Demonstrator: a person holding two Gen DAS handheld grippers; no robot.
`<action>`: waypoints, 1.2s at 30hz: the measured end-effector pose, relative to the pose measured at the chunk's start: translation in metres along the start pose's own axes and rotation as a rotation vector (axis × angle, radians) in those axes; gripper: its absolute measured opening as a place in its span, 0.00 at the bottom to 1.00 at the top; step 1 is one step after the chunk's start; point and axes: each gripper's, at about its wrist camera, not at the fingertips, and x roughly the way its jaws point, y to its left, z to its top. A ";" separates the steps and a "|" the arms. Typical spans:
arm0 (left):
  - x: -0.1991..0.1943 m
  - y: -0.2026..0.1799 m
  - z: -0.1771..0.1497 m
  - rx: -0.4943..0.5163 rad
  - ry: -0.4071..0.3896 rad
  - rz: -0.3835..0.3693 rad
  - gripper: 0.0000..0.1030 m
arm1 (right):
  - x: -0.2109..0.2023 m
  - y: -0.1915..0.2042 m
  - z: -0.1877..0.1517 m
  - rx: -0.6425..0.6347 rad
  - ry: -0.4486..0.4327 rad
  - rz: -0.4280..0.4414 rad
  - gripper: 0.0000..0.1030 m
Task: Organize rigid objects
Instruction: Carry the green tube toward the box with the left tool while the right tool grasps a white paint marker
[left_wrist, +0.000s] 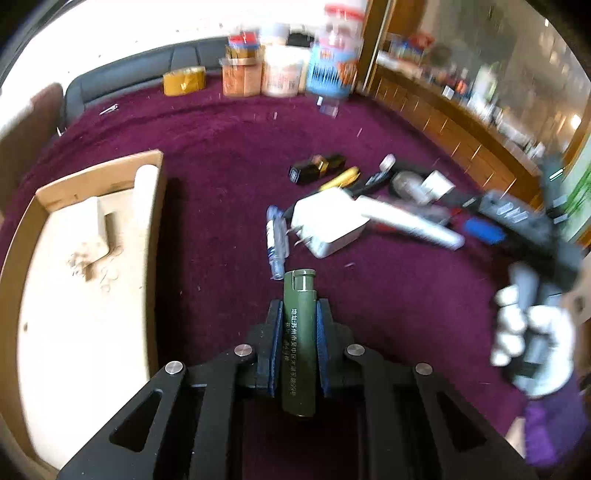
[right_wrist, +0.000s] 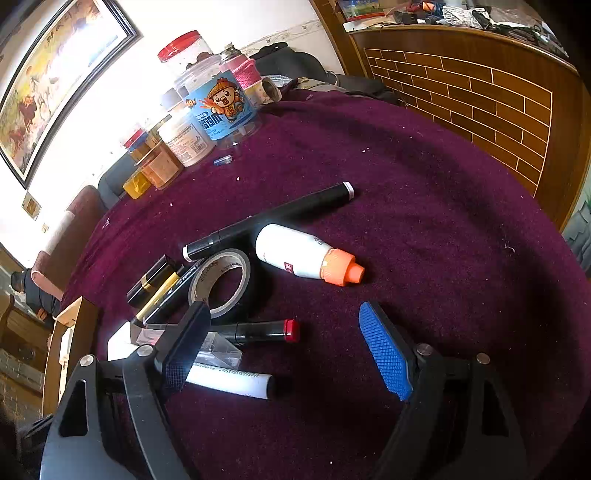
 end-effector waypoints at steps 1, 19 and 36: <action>-0.012 0.002 -0.003 -0.016 -0.027 -0.024 0.13 | 0.000 0.000 0.000 0.004 0.001 -0.001 0.81; -0.065 0.059 -0.038 -0.206 -0.151 -0.147 0.13 | -0.019 0.094 -0.066 -0.367 0.360 0.351 0.83; -0.085 0.074 -0.059 -0.250 -0.187 -0.172 0.13 | 0.035 0.148 -0.054 -0.652 0.233 -0.093 0.36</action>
